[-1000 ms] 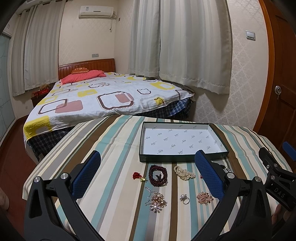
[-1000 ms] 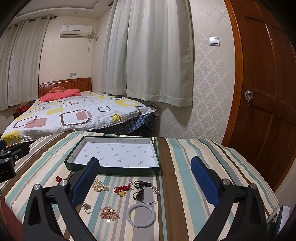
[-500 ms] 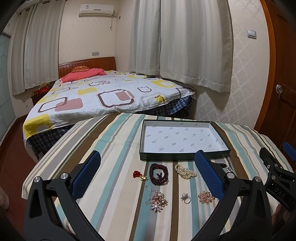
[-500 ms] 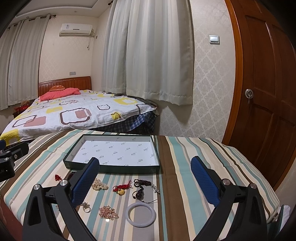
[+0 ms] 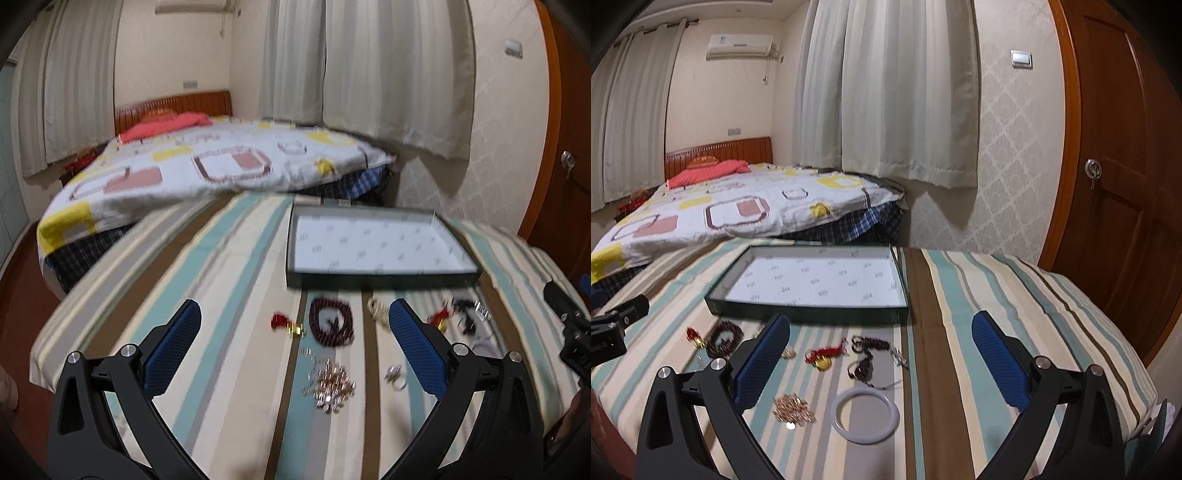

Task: Organize jewelry
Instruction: 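Grasp the gold pearl flower brooch with the left tool while the right tool grasps the white jade bangle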

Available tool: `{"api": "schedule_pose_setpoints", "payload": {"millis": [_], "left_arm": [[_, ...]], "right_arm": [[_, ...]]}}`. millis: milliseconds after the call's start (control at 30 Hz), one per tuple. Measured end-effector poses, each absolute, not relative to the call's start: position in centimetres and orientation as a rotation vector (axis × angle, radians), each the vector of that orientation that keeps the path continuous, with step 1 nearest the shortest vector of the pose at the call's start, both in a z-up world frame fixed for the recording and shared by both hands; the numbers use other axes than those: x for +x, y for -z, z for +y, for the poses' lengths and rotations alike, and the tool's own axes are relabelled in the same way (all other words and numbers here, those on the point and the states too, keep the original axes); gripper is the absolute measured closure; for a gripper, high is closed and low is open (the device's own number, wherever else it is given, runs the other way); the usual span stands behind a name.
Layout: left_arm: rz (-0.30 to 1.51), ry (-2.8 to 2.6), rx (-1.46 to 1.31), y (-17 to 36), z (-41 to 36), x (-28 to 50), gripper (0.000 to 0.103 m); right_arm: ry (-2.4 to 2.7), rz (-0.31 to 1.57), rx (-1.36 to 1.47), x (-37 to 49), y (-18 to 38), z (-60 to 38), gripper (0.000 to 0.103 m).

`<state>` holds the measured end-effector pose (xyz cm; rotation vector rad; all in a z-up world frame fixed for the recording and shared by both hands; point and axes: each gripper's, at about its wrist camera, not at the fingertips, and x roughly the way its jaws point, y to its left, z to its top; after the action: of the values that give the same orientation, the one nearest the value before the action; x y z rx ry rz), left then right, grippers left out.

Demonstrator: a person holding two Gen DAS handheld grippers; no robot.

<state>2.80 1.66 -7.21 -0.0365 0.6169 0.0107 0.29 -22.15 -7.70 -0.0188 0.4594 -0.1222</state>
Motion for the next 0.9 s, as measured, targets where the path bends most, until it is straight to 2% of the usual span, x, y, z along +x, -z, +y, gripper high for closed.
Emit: {"api": "schedule_pose_setpoints", "payload": {"millis": [367,433,500,600,833,900], "left_arm": [[0.814,0.026,-0.020,13.5,0.8,5.1,0.005],[0.839,0.032,-0.019,14.3,0.7,5.5,0.008],[0.863,0.037,-0.012,15.1,0.5,6.0,0.018],[0.908,0.050,-0.012,16.3,0.3,6.7,0.023],[0.927,0.075,0.006,16.9,-0.5,6.8,0.025],[0.922,0.080,0.017,16.9,-0.6,6.7,0.029]], "right_arm": [[0.105,0.614,0.015,1.9,12.7,-23.4,0.007],[0.096,0.638,0.022,2.2,13.5,-23.4,0.007],[0.091,0.653,0.027,2.5,13.8,-23.4,0.007],[0.087,0.679,0.040,3.2,14.6,-23.7,0.007],[0.082,0.708,0.070,3.6,15.5,-24.2,0.007],[0.078,0.712,0.073,3.8,15.5,-24.3,0.007]]}}
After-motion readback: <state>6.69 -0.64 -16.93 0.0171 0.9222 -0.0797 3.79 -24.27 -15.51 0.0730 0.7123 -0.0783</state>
